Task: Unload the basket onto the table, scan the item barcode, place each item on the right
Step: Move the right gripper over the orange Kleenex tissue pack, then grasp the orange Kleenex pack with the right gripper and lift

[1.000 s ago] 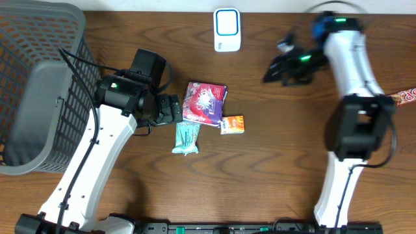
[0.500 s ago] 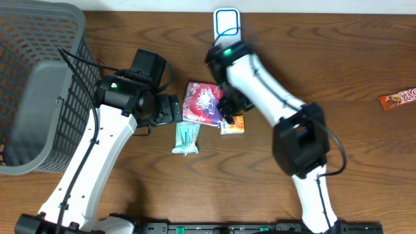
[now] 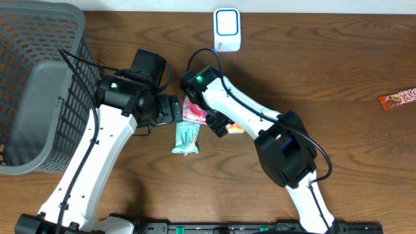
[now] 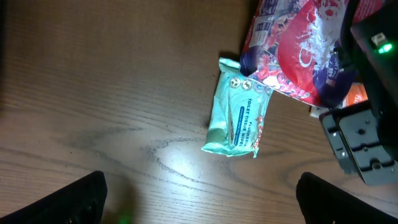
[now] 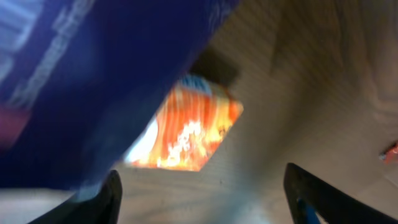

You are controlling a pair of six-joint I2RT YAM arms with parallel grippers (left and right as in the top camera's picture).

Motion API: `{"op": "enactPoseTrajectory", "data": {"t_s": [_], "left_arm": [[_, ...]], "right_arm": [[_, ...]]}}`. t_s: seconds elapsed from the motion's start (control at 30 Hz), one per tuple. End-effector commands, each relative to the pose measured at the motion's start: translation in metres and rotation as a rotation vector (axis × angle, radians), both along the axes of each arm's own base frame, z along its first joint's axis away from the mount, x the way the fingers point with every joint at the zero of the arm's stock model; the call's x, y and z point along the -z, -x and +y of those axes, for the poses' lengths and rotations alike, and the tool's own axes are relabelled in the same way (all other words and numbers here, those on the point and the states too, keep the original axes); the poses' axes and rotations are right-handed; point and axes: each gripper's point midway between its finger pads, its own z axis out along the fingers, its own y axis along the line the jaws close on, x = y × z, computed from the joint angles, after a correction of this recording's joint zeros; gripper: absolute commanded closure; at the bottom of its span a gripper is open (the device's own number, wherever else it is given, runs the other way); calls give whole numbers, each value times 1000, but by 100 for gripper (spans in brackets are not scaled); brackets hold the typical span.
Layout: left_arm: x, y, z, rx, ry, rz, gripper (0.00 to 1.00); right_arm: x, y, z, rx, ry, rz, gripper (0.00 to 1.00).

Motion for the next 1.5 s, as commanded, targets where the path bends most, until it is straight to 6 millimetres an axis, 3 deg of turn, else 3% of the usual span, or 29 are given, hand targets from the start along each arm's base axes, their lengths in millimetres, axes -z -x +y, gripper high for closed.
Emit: {"op": "enactPoseTrajectory", "data": {"t_s": [0.0,0.33,0.63,0.67,0.77,1.03,1.23,1.37,1.47], "left_arm": [[3,1,1,7,-10,8,2],[3,1,1,7,-10,8,2],[3,1,1,7,-10,8,2],[3,1,1,7,-10,8,2],[3,1,1,7,-10,8,2],[3,1,1,7,-10,8,2],[3,1,1,7,-10,8,2],[3,1,1,7,-10,8,2],[3,1,1,7,-10,8,2]], "right_arm": [[-2,-1,1,-8,-54,13,27],[6,13,12,-97,-222,209,30],[19,20,3,-108,-201,241,32],[22,20,3,-108,-200,238,36],[34,15,1,-83,-212,206,67],[35,-11,-18,129,-358,197,70],[28,-22,-33,313,-596,286,99],[12,-27,-35,357,-842,366,99],[5,-36,-49,423,-918,367,99]]}}
